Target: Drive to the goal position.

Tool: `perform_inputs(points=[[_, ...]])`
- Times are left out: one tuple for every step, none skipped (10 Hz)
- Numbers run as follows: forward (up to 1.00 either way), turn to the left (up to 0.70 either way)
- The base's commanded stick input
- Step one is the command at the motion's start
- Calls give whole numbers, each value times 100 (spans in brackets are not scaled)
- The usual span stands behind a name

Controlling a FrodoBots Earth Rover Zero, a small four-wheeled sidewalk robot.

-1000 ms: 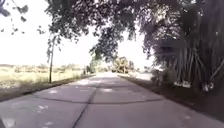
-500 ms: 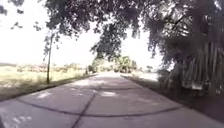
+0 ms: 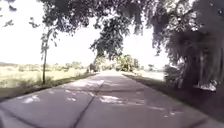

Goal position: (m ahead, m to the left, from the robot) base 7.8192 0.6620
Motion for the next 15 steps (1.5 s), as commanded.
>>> perform_inputs(points=[[100,0],[100,0],[100,0],[100,-32],[100,-24],[100,-4],[100,0],[100,0],[100,0],[100,0],[100,0],[100,0],[100,0],[100,0],[100,0]])
